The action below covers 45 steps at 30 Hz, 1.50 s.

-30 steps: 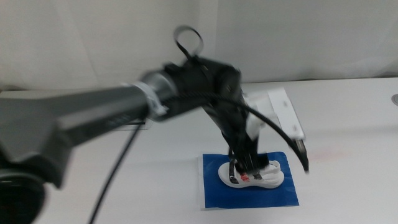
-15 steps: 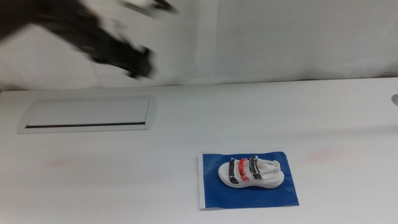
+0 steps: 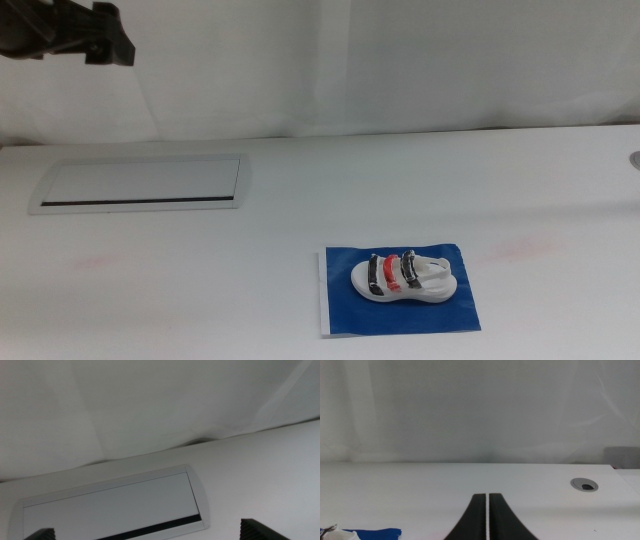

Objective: Use one arm to grab the shoe from the table and place it on the mat.

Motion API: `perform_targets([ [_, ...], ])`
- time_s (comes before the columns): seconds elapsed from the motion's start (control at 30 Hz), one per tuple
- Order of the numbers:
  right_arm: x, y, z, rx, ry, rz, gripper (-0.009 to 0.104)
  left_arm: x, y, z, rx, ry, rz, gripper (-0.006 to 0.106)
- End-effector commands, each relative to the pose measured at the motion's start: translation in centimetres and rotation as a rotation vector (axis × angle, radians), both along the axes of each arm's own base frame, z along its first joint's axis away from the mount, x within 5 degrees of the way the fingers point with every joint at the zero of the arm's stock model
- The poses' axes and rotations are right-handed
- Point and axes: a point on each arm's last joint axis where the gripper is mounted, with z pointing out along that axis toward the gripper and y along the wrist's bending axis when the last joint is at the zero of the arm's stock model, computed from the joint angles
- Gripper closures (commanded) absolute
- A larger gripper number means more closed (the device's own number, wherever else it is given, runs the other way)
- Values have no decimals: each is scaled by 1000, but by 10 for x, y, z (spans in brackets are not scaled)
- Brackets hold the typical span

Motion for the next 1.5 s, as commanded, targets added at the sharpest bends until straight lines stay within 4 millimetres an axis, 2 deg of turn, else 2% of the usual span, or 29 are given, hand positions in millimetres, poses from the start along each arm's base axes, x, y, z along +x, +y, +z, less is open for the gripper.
perform_targets([
  [0.0,0,0,-12,-16,29,-3,98,-9,0,4,-15,-7,14,10],
  [0.1,0,0,-12,-16,29,-3,98,-20,0,8,-19,-46,22,18],
  [0.17,0,0,-12,-16,29,-3,98,-29,1,7,-20,-69,28,35],
  [0.2,0,0,-12,-16,29,-3,98,-34,1,6,-22,-84,31,49],
  [0.3,0,0,-12,-16,29,-3,98,-51,1,0,-27,-116,46,104],
  [0.47,0,0,-12,-16,29,-3,98,-87,2,-3,-40,-191,70,102],
  [0.63,0,0,-12,-16,31,-3,98,-140,3,-1,-54,-365,101,102],
  [0.77,0,0,-12,-16,31,-3,98,-181,4,-12,-57,-474,114,102],
  [0.9,0,0,-12,-16,31,-3,98,-224,4,-28,-41,-586,110,102],
  [1.03,0,0,-12,-16,31,-3,98,-260,5,-58,-64,-674,127,102],
  [1.23,0,0,-12,-16,31,-3,98,-286,5,-108,-171,-723,189,102],
  [1.47,0,0,-12,-16,31,-3,98,-287,7,-166,-191,-689,223,102],
])
